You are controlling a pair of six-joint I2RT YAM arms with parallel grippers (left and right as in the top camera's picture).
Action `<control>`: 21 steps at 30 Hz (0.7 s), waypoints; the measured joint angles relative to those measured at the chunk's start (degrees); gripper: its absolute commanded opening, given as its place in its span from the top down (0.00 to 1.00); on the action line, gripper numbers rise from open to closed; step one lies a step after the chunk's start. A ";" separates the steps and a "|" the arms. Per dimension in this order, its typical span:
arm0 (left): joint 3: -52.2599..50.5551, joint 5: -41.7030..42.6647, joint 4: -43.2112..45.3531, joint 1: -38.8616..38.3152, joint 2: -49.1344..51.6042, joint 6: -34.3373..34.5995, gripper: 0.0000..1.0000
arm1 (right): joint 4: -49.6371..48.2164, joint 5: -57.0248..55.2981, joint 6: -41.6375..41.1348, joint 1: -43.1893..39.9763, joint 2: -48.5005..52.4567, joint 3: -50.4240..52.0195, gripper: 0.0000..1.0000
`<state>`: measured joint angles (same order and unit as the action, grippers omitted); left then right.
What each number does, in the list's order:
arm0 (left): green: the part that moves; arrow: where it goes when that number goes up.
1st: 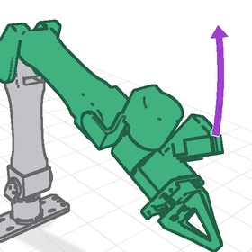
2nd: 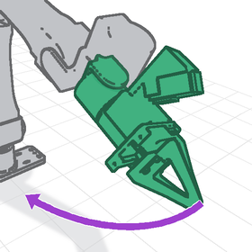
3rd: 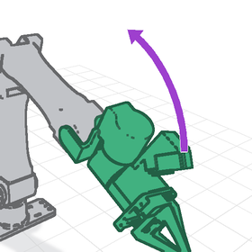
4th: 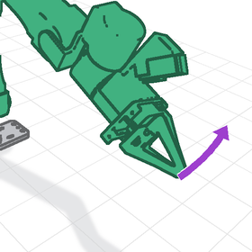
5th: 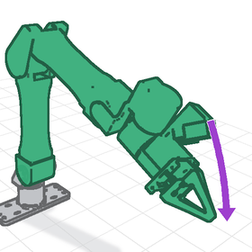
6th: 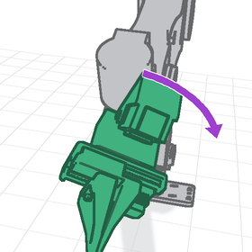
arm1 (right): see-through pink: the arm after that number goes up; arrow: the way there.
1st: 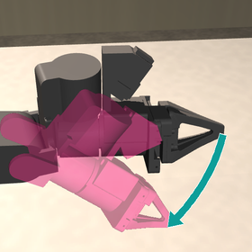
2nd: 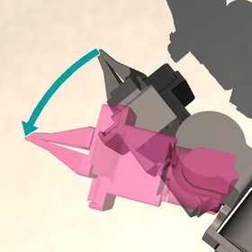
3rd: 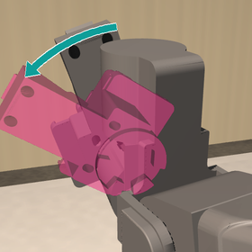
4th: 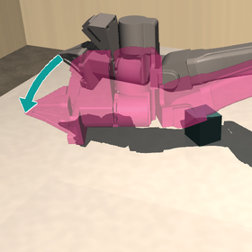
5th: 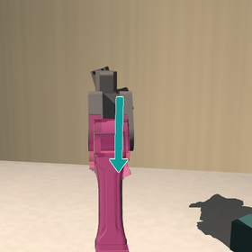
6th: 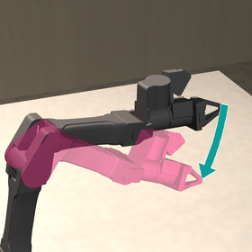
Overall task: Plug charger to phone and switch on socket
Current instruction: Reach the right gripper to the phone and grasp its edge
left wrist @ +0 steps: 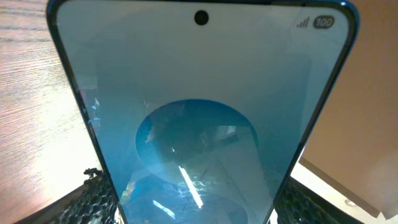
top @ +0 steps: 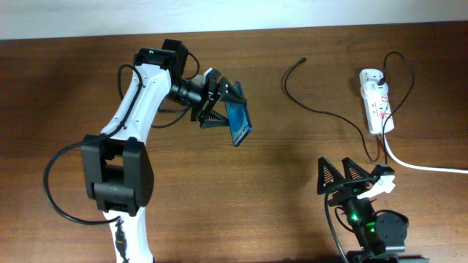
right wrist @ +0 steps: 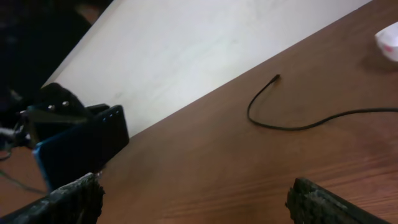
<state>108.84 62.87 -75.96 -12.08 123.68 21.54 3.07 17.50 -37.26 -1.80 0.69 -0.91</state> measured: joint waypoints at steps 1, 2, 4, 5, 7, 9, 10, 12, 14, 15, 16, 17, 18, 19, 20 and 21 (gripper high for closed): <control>0.00 0.15 0.00 0.00 0.00 0.00 0.48 | 1.95 0.72 -0.07 0.00 0.00 -1.22 0.02; 0.00 0.17 0.00 0.00 0.00 0.00 0.48 | 4.13 1.27 -0.20 0.00 0.02 -3.23 0.01; 0.00 0.20 0.00 0.00 0.02 0.00 0.47 | 11.15 2.32 -0.24 0.00 0.76 -9.01 0.02; 0.00 0.20 0.00 0.00 0.02 0.00 0.47 | 13.99 3.23 -0.28 0.00 1.70 -12.15 0.02; 0.00 0.33 0.09 0.00 0.02 0.00 0.47 | 15.58 7.10 -0.26 0.00 5.14 -18.12 0.01; 0.00 0.37 0.17 0.00 0.04 0.02 0.47 | 15.26 8.98 -0.26 0.00 8.46 -21.31 0.02; 0.00 0.39 0.15 0.00 0.04 0.04 0.47 | 14.47 9.57 -0.20 0.00 10.10 -22.32 0.02; 0.00 0.44 0.17 0.07 0.04 0.15 0.47 | 13.88 10.08 -0.17 0.00 11.98 -22.56 0.02; 0.00 0.59 0.15 0.15 0.04 0.15 0.47 | 13.86 10.32 -0.13 0.00 14.34 -22.56 0.02; 0.00 0.81 0.15 0.15 0.04 0.17 0.47 | 13.79 10.38 -0.11 0.00 15.32 -22.56 0.02; 0.00 1.14 0.15 0.15 0.04 0.17 0.47 | 13.60 10.51 -0.04 0.00 16.00 -22.56 0.02; 0.00 1.53 0.15 0.15 0.04 0.17 0.47 | 13.14 10.49 -0.07 0.00 16.52 -22.56 0.02; 0.00 1.88 0.15 0.15 0.04 0.17 0.47 | 12.94 10.49 -0.07 0.00 17.05 -22.56 0.02; 0.00 1.90 0.15 0.15 0.04 0.17 0.47 | 12.94 10.56 -0.07 0.00 17.44 -22.56 0.02; 0.00 1.95 0.15 0.15 0.04 0.17 0.47 | 12.94 10.69 -0.04 0.00 17.66 -22.56 0.01; 0.00 2.08 0.15 0.15 0.04 0.17 0.47 | 12.94 10.71 -0.04 0.00 17.75 -22.56 0.01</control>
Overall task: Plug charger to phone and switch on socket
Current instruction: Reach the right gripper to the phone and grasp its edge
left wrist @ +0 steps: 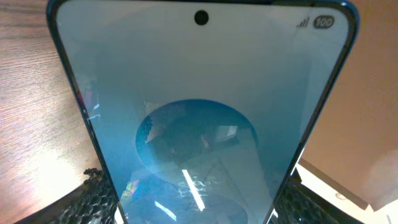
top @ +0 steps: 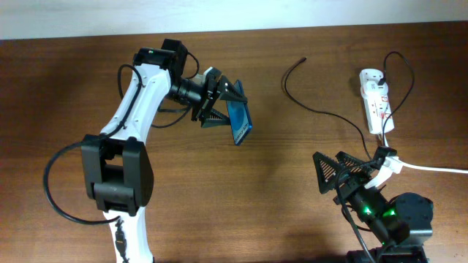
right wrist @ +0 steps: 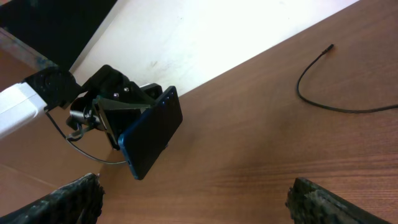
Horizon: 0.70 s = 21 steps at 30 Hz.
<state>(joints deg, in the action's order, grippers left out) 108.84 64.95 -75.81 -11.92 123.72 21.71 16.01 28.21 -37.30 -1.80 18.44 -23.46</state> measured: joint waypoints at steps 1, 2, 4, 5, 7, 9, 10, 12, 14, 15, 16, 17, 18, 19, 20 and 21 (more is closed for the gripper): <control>0.00 0.11 0.00 0.00 0.00 -0.02 0.47 | -0.09 0.00 -0.02 0.00 0.00 0.00 0.02; 0.00 0.22 0.00 0.00 0.00 0.00 0.47 | -0.68 0.00 0.00 0.00 0.02 0.00 0.02; 0.00 0.24 0.00 0.00 0.00 -0.02 0.47 | -1.60 0.00 0.02 0.00 0.00 0.00 0.02; 0.00 0.24 0.00 0.00 0.00 -0.02 0.47 | -1.86 0.02 0.31 0.00 0.04 0.00 0.02; 0.00 0.24 0.02 0.00 0.02 -0.02 0.47 | -2.82 0.68 1.36 0.00 0.61 0.00 0.02; 0.00 0.26 0.00 0.00 0.04 0.00 0.47 | -4.52 1.99 1.79 0.04 3.15 -0.35 0.02; 0.00 0.24 -0.02 0.00 0.04 0.00 0.46 | -4.35 2.36 1.92 0.44 5.44 -1.05 0.02; 0.00 0.33 0.02 0.00 0.04 0.00 0.47 | -4.31 2.51 2.03 2.75 8.94 -3.15 0.02; 0.00 0.48 -0.04 0.00 0.04 0.00 0.47 | -4.68 1.75 2.19 7.98 13.66 -7.54 0.02; 0.00 0.52 0.00 0.00 0.04 0.00 0.47 | -4.76 0.70 2.29 10.12 14.95 -8.63 0.02; 0.00 0.63 0.02 0.00 0.04 0.00 0.47 | -4.81 -1.25 2.43 13.33 16.74 -9.84 0.02; 0.00 0.70 0.00 0.00 0.04 0.00 0.47 | -4.81 -3.54 2.54 14.12 17.25 -10.08 0.02; 0.00 0.66 0.02 0.00 0.04 0.00 0.47 | -4.85 -6.36 2.58 19.82 20.65 -11.15 0.02; 0.00 0.68 0.04 0.00 0.04 0.00 0.47 | -4.85 -10.01 2.62 22.73 22.01 -11.28 0.02; 0.00 0.68 0.07 0.00 0.04 0.00 0.47 | -4.74 -14.29 2.67 27.08 23.87 -11.63 0.02; 0.00 0.66 0.17 0.00 0.04 0.00 0.47 | -4.66 -18.84 2.67 30.93 25.40 -12.07 0.02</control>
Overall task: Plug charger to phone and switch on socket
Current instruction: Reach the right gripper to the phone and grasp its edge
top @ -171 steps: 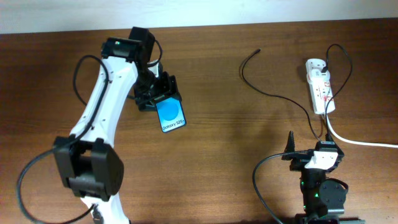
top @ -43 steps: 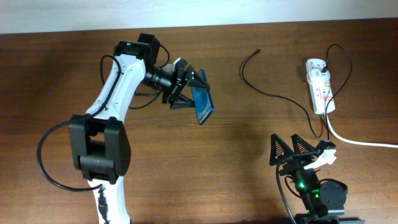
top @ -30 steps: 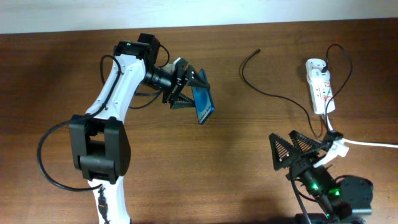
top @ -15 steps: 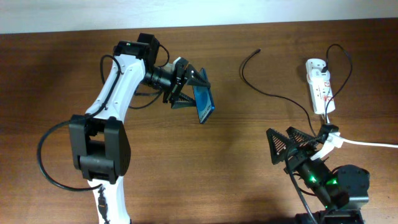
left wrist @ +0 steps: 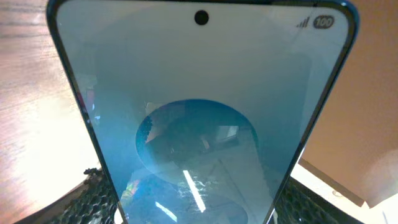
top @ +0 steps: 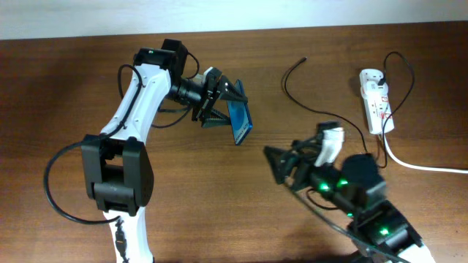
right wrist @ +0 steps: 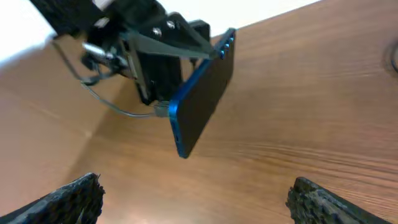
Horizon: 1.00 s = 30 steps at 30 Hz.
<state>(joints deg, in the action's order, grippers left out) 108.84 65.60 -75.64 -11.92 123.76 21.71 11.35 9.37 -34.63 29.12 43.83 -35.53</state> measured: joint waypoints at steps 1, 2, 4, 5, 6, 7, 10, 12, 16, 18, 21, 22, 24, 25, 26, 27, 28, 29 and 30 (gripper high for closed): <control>0.00 -0.07 0.07 0.00 0.00 0.00 0.47 | -0.07 -5.57 0.09 3.98 1.46 -0.83 0.02; 0.00 -0.07 0.07 0.00 0.00 0.00 0.47 | -0.87 -10.62 0.24 7.76 2.93 -1.64 0.02; 0.00 -0.02 0.13 0.00 0.00 0.00 0.47 | -3.91 -18.97 0.57 13.84 6.21 -2.60 0.02; 0.00 -0.07 0.11 0.00 0.00 0.00 0.47 | -6.23 -23.93 0.63 16.81 8.63 -2.86 0.01; 0.00 -0.02 0.09 0.00 0.00 0.00 0.47 | -8.70 -28.68 0.66 19.06 11.13 -3.02 0.02; 0.00 -0.02 0.11 0.00 0.00 0.00 0.47 | -11.10 -32.17 0.74 20.70 13.51 -3.06 0.02; 0.00 0.00 0.11 0.00 0.00 0.00 0.47 | -17.55 -37.68 0.92 22.47 19.45 -3.17 0.02; 0.00 -0.02 0.09 0.00 0.00 0.00 0.47 | -21.73 -39.15 2.36 22.58 23.15 -3.28 0.01; 0.00 0.00 0.09 0.00 0.00 0.00 0.46 | -28.52 -40.26 6.19 22.69 28.41 -3.28 0.07; 0.00 -0.02 0.09 0.00 0.00 0.00 0.47 | -30.51 -40.41 7.50 22.69 30.93 -3.30 0.18; -0.02 -0.02 0.11 0.00 0.00 0.00 0.46 | -34.77 -38.18 10.86 22.69 33.68 -3.30 0.38; 0.00 0.00 0.09 0.00 0.00 0.00 0.46 | -35.76 -37.86 12.46 22.67 34.03 -3.30 0.39; 0.00 0.02 0.07 0.24 0.00 0.00 0.46 | -36.54 -37.77 14.19 22.62 34.14 -3.30 0.45; 0.00 0.02 0.07 0.39 0.00 0.00 0.47 | -36.70 -37.77 14.69 22.62 34.14 -3.30 0.45; 0.00 0.00 0.07 0.46 0.00 0.00 0.46 | -36.70 -37.79 15.28 22.62 34.14 -3.30 0.46; -0.02 0.00 0.07 0.46 0.00 0.00 0.46 | -36.72 -37.81 15.50 22.62 34.14 -3.30 0.46; -0.02 0.02 0.07 0.46 0.00 0.00 0.47 | -36.72 -37.86 15.61 22.62 34.14 -3.30 0.46; 0.00 0.02 0.07 0.46 0.00 0.00 0.46 | -36.72 -37.88 15.63 22.62 34.14 -3.30 0.46; 0.00 0.02 0.07 0.44 0.00 0.00 0.46 | -36.74 -38.01 15.63 22.62 34.14 -3.30 0.46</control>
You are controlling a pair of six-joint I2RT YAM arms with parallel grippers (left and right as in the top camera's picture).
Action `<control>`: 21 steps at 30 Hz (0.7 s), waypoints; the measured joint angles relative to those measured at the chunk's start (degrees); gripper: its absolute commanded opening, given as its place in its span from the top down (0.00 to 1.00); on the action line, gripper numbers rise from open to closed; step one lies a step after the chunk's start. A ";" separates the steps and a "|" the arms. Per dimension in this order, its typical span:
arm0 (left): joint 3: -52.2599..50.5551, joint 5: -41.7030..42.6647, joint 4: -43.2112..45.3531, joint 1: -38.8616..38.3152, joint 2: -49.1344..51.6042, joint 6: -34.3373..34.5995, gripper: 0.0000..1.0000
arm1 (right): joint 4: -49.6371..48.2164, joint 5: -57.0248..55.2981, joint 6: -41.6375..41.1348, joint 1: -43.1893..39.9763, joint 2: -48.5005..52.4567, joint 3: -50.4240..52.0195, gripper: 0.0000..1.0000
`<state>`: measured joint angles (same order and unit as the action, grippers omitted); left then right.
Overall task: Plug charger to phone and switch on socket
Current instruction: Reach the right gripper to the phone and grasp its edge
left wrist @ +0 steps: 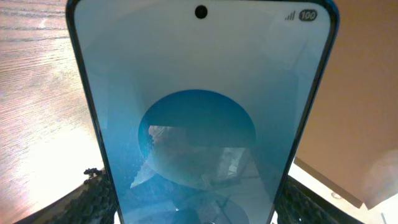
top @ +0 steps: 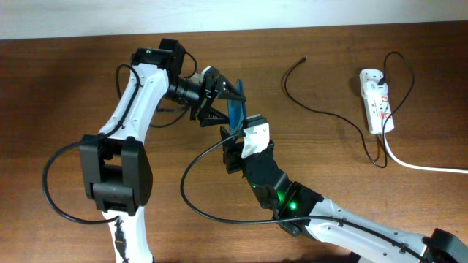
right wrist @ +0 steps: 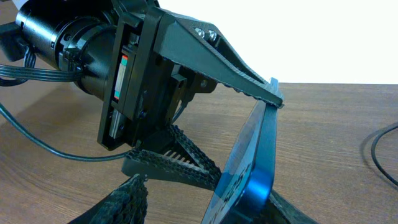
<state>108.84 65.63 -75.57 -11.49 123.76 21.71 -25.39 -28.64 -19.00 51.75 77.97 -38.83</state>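
A blue phone [top: 235, 115] stands on edge above the table, lit screen [left wrist: 199, 106] facing the left wrist camera. My left gripper [top: 232, 109] is shut on its two long sides. My right gripper [top: 238, 142] has reached across to the phone's lower end [right wrist: 258, 168]. It is open, one finger [right wrist: 124, 202] on each side of the phone's end. The black charger cable [top: 322, 109] lies loose at the back right, its free plug end [top: 303, 59] untouched. The white power strip [top: 374, 98] lies at the far right.
A white mains cord [top: 424, 166] runs off the right edge from the strip. The right arm [top: 336, 219] stretches diagonally across the front of the table. The left arm's dark cable loops [top: 55, 183] at the front left.
My right gripper has moved from mid-table, right of the phone, up to the phone's lower end, which it now straddles. The phone sits slightly differently in the left wrist view.
The left gripper has held the phone up over the table at every moment. The right gripper was first open and low at the front right near the white cord. It then appeared further left each time, facing the phone. Now it is around the phone's lower end.
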 measured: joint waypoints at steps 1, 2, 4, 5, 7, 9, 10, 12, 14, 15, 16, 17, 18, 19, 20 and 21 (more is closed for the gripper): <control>0.00 0.00 0.00 0.00 0.00 0.00 0.47 | -0.17 -0.24 0.02 0.00 0.20 0.00 0.48; 0.00 -0.02 0.02 0.00 0.00 0.00 0.47 | -0.39 -0.48 0.04 0.00 0.68 0.00 0.49; 0.00 -0.02 0.02 0.00 0.00 0.00 0.47 | -0.55 -0.68 0.15 -0.20 1.90 0.00 0.51; 0.00 -0.02 0.02 -0.07 0.00 0.00 0.47 | -1.22 -0.70 0.26 -0.48 2.45 0.00 0.53; 0.00 -0.02 0.02 -0.07 0.00 0.00 0.47 | -2.21 -0.79 0.37 -1.31 2.62 0.00 0.55; 0.00 -0.02 0.02 -0.07 0.00 0.00 0.47 | -2.58 -0.90 0.42 -2.10 2.62 0.00 0.56; 0.00 -0.02 0.02 -0.07 0.00 0.00 0.47 | -2.71 -0.90 0.37 -2.56 2.62 0.00 0.56; 0.00 -0.02 0.02 -0.07 0.00 0.00 0.47 | -3.23 -0.90 0.37 -2.82 2.62 0.00 0.57; 0.00 -0.02 0.02 -0.07 0.00 0.00 0.47 | -3.37 -0.90 0.00 -2.82 2.62 0.00 0.58; 0.00 -0.02 0.02 -0.07 0.00 0.00 0.47 | -3.39 -0.90 -0.33 -2.82 2.69 0.00 0.59; 0.00 -0.02 0.02 -0.07 0.00 0.00 0.47 | -3.45 -0.90 -0.52 -2.82 2.89 0.00 0.60; 0.00 -0.02 0.02 -0.07 0.00 0.00 0.47 | -3.65 -0.90 -0.57 -2.82 3.23 0.00 0.60; 0.00 -0.02 0.02 -0.07 0.00 0.00 0.47 | -3.91 -0.90 -0.70 -2.82 3.72 0.00 0.60; 0.00 -0.02 0.00 -0.07 0.00 0.00 0.47 | -4.44 -0.90 -0.72 -2.82 4.26 0.00 0.61; 0.00 -0.02 0.02 -0.07 0.00 0.00 0.46 | -4.74 -0.90 -0.72 -2.82 4.59 0.00 0.62; 0.00 -0.04 0.02 -0.07 0.00 0.00 0.47 | -5.11 -0.87 -0.76 -2.82 4.72 0.00 0.63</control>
<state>108.84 65.58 -75.55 -11.55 123.76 21.71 -30.50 -29.52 -19.77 48.93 82.70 -38.83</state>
